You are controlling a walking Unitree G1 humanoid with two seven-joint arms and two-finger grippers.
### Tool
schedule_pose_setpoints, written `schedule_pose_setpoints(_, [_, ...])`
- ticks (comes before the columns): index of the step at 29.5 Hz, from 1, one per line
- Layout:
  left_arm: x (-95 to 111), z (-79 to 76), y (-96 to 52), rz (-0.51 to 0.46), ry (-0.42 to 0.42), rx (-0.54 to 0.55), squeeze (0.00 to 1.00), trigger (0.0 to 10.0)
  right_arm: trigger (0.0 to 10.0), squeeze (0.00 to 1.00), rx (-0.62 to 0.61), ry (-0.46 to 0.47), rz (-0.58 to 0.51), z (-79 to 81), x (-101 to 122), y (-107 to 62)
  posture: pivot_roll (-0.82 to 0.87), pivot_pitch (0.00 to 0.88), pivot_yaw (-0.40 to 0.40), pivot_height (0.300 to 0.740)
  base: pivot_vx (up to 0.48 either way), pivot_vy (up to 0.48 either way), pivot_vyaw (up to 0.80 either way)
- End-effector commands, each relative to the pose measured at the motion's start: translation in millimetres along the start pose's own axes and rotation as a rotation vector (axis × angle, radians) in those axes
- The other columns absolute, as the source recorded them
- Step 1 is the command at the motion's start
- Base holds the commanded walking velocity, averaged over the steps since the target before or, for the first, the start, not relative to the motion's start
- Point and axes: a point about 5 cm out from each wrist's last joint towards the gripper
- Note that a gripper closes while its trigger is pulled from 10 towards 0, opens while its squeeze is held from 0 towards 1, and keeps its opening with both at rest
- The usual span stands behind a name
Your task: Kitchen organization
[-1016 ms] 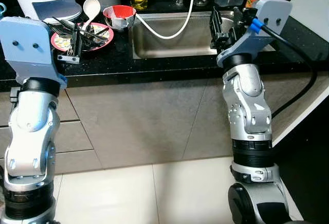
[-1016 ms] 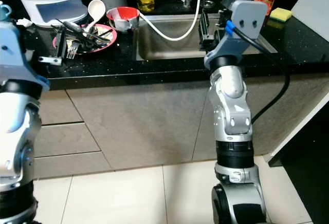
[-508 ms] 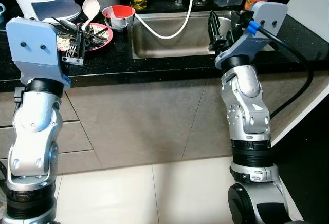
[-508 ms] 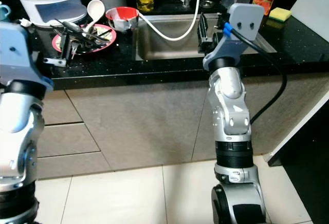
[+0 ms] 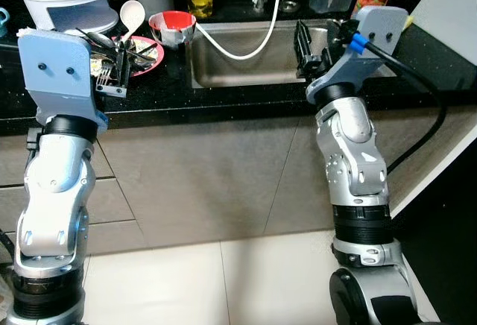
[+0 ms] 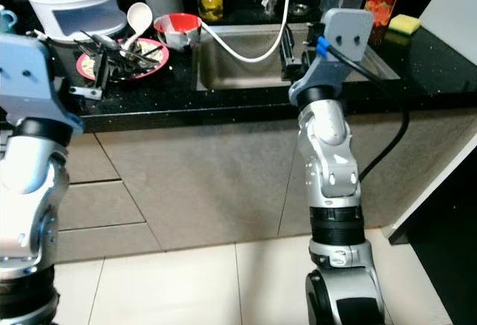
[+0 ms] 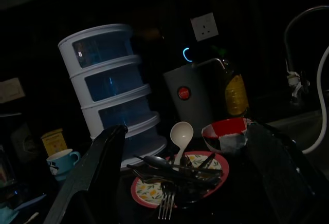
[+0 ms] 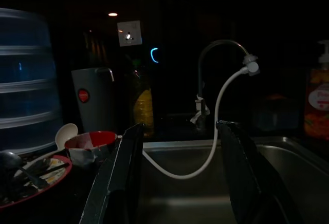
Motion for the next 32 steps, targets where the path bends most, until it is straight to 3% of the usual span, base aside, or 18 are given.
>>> schedule_pose_setpoints(1, [0.6,-2.4,-0.9,0.000,0.003,-0.001,0.00,10.0,10.0,0.00,0.001,0.008,0.022,0.3,-4.3,-1.7,0.15,0.000,-0.003,0.740,0.480,0.000,0.00])
schedule_pose_setpoints(26, [0.6,-3.7,-1.5,0.005,-0.001,-0.001,0.00,10.0,10.0,0.00,0.011,0.013,0.026,1.7,-4.8,-1.1,0.16,0.000,-0.007,0.740,0.477,0.000,0.00])
schedule_pose_setpoints(32, [1.2,-4.0,-1.4,0.005,-0.018,0.003,0.00,10.0,10.0,0.00,0.012,0.015,0.029,2.6,-5.4,-0.8,0.16,0.000,-0.007,0.740,0.000,0.000,0.00])
Point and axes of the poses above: a point about 5 cm out from each wrist's last joint towards the gripper, its own y axis pointing out of the wrist towards the gripper, its own x axis along the axis of the wrist's last joint, z = x × y, and after that the axes turned 4 degrees about -y, right-handed
